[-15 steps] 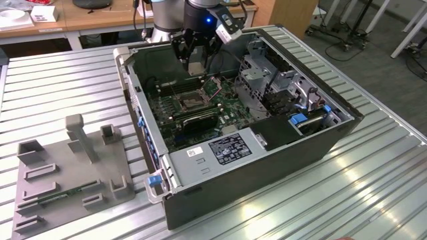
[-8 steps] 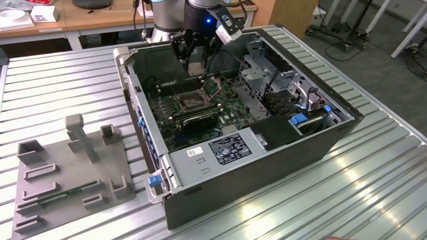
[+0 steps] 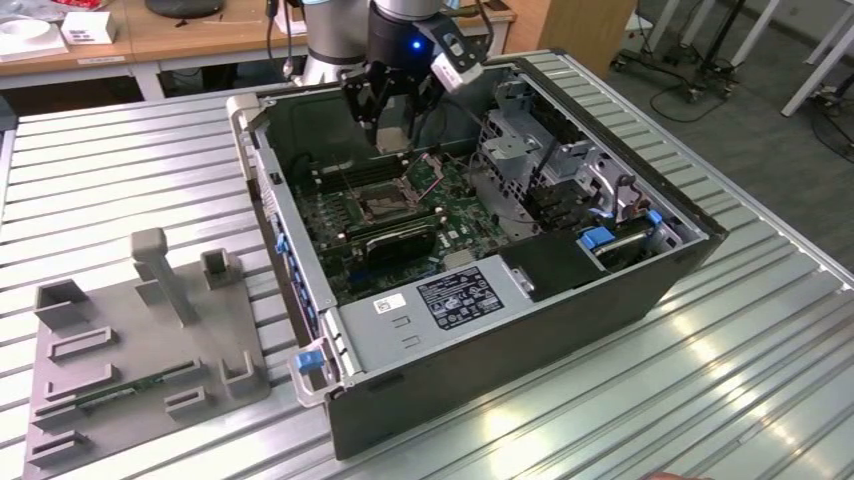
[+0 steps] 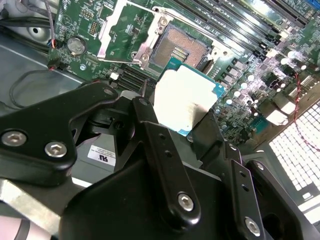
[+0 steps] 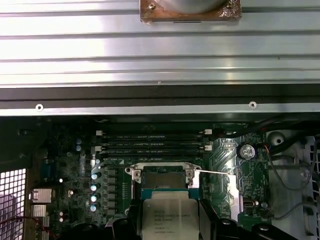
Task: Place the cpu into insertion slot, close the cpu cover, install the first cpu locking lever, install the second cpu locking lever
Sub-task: 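Place the cpu into insertion slot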
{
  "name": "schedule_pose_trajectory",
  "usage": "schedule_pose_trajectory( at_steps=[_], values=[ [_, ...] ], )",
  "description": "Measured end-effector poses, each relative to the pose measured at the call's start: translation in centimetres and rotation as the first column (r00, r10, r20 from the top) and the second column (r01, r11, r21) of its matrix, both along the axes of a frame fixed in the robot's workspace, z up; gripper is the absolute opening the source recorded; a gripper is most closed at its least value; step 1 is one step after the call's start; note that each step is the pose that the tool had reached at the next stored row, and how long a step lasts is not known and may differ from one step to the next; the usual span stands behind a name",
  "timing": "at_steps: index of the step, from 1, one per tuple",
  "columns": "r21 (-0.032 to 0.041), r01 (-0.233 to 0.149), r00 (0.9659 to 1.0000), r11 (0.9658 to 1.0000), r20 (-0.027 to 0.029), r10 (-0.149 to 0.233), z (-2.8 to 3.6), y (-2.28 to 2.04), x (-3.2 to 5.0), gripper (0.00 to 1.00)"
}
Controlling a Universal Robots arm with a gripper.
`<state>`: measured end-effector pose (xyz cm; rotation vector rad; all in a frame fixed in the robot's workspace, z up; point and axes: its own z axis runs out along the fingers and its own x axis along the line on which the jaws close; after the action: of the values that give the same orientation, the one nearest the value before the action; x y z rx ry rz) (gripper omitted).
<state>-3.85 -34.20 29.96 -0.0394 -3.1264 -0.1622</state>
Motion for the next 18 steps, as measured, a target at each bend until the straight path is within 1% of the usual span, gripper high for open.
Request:
schedule_pose_trajectory(
  at_steps=[4,11,14,18],
  values=[
    [-0.0005,0.0,1.0,1.0,0.0,0.0,-0.43,0.0,0.0,0.54],
    [-0.0017,0.0,1.0,1.0,0.0013,0.0,-1.39,0.0,0.0,0.54],
    [-0.0017,0.0,1.0,1.0,0.0022,0.0,-1.59,0.0,0.0,0.54],
    [-0.0018,0.0,1.0,1.0,0.0023,0.0,-1.62,0.0,0.0,0.54]
  ],
)
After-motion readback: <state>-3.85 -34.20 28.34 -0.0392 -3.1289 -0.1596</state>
